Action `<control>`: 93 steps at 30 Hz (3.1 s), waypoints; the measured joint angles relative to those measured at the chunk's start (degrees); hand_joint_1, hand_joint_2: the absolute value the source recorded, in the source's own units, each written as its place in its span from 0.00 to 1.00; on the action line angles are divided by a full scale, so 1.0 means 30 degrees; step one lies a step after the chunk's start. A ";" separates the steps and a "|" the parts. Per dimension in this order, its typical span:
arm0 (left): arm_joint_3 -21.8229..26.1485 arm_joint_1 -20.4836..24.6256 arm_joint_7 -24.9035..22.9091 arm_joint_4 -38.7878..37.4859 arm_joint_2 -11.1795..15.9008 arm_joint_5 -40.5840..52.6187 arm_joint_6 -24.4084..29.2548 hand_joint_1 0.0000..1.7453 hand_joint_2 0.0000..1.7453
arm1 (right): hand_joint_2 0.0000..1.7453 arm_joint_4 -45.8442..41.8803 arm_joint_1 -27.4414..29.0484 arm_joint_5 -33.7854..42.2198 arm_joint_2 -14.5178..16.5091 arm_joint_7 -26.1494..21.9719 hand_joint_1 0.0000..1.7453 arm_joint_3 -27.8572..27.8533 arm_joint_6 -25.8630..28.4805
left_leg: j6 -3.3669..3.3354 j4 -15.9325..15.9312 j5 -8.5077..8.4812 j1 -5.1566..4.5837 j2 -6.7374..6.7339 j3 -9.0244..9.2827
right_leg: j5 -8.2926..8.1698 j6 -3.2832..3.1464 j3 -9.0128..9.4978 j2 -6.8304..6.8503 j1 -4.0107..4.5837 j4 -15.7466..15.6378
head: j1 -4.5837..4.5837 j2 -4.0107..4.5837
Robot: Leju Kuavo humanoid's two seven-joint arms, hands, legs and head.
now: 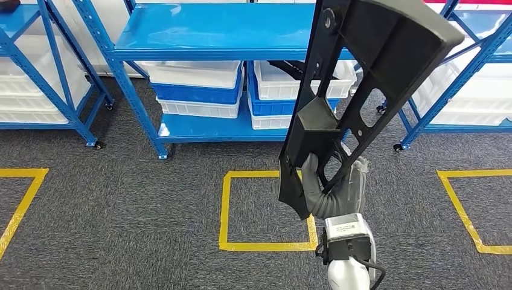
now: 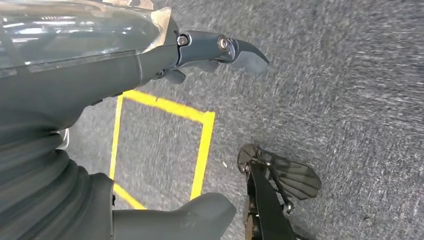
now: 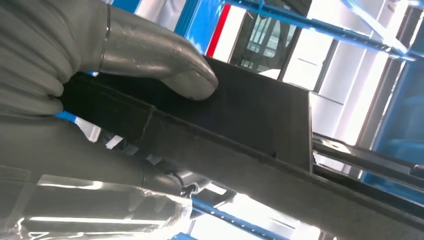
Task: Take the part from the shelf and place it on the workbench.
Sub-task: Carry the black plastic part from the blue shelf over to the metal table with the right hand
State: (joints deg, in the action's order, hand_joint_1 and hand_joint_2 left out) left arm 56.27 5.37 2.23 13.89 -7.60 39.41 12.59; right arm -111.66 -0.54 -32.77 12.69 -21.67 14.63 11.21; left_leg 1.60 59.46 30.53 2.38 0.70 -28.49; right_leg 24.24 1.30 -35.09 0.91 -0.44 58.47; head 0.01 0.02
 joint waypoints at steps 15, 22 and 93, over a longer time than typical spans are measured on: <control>0.0144 0.0127 0.0222 0.0005 -0.0405 0.0521 0.0727 0.00 1.00 | 1.00 0.0151 0.0077 0.0158 0.0002 0.0000 1.00 -0.0293 0.0035 | -0.0816 -0.0494 -0.3732 -0.0546 -0.0386 -0.3678 | 0.2896 0.0467 0.3648 -0.0407 -0.0098 -0.0387 | 0.0373 0.0000; 0.0168 0.0119 0.0868 -0.0040 -0.0585 0.0659 0.0783 0.00 1.00 | 1.00 0.0204 0.0229 0.1085 -0.0459 -0.0599 1.00 -0.0681 0.0876 | -0.0330 0.2883 -0.0220 -0.0304 -0.0315 -0.4677 | 0.1781 -0.0835 0.2401 -0.0253 -0.0151 -0.0754 | 0.0124 0.0000; 0.0496 0.0132 0.0683 -0.0229 -0.0029 0.1164 0.0659 0.00 1.00 | 1.00 0.2889 -0.1256 0.3251 -0.2049 -0.0490 1.00 -0.1898 0.2320 | -0.0294 -0.1528 -0.2703 0.0263 -0.1626 -0.1775 | 0.1325 0.1426 0.0835 0.0663 -0.1069 0.0357 | 0.0410 0.0000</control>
State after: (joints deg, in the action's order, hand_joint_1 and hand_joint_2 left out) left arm 57.76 5.77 4.28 13.20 -7.68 42.90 14.57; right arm -102.99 -4.31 -23.02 6.55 -23.14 8.94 18.17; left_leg 0.72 54.88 22.42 3.17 -4.18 -33.82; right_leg 28.21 5.57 -32.59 2.90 -3.65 59.54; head 1.24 0.02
